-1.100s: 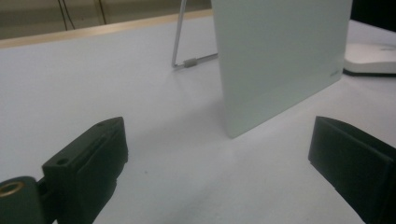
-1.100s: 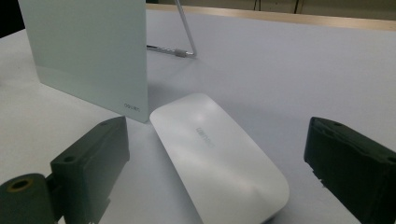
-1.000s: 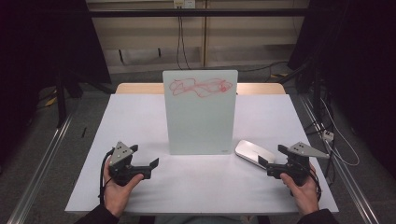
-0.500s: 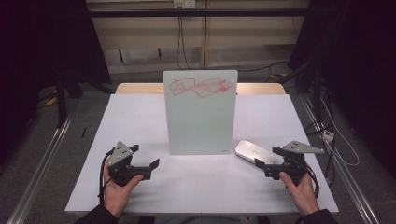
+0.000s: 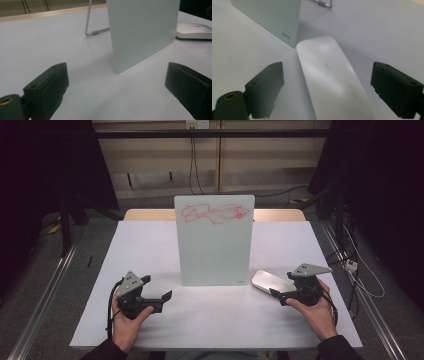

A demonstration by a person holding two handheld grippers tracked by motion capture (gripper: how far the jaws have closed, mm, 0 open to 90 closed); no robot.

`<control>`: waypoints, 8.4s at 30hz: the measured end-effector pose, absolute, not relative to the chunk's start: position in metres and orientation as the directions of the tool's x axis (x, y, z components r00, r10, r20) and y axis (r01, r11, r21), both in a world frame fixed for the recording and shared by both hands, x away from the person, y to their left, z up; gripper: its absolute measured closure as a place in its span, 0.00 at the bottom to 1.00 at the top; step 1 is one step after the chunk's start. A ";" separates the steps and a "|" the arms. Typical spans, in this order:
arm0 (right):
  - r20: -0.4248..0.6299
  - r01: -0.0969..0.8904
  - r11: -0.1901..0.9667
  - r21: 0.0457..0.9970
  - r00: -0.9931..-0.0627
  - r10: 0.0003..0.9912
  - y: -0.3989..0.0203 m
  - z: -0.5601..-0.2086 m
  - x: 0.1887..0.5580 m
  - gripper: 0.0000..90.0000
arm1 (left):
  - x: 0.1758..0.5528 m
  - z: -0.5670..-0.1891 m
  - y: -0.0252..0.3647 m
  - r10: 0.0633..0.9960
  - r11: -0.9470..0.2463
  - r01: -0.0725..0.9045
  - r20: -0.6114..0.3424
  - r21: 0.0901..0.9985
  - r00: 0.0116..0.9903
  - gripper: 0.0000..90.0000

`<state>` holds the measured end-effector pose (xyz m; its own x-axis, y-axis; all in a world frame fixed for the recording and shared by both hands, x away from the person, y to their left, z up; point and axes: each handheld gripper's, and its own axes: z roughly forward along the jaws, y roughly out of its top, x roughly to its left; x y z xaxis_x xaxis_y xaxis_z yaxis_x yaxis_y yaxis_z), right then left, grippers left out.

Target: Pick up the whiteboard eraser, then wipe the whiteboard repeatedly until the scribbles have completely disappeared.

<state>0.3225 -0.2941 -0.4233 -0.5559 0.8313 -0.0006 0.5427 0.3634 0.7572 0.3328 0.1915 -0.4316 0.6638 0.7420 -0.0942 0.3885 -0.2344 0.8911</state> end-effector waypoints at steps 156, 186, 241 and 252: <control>-0.410 0.045 0.483 0.875 -0.462 0.786 -0.205 -0.337 0.356 0.35 | 0.335 -0.439 0.197 0.743 -0.244 0.464 -0.143 0.852 0.653 0.06; -0.529 -0.003 0.561 0.828 -0.338 0.778 -0.176 -0.325 0.380 0.35 | 0.335 -0.439 0.197 0.743 -0.244 0.464 -0.143 0.852 0.654 0.06; -0.430 0.043 0.476 0.878 -0.363 0.827 -0.171 -0.312 0.387 0.35 | 0.334 -0.439 0.197 0.741 -0.245 0.464 -0.144 0.851 0.656 0.06; -0.435 0.043 0.498 0.866 -0.424 0.794 -0.139 -0.330 0.382 0.35 | 0.334 -0.439 0.196 0.740 -0.246 0.464 -0.144 0.851 0.657 0.06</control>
<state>0.3815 -0.1389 -0.3304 -0.4244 0.7940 -0.4353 0.0430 0.4979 0.8662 0.3338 0.1963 -0.4385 0.6574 0.7396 -0.1442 0.4637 -0.2462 0.8511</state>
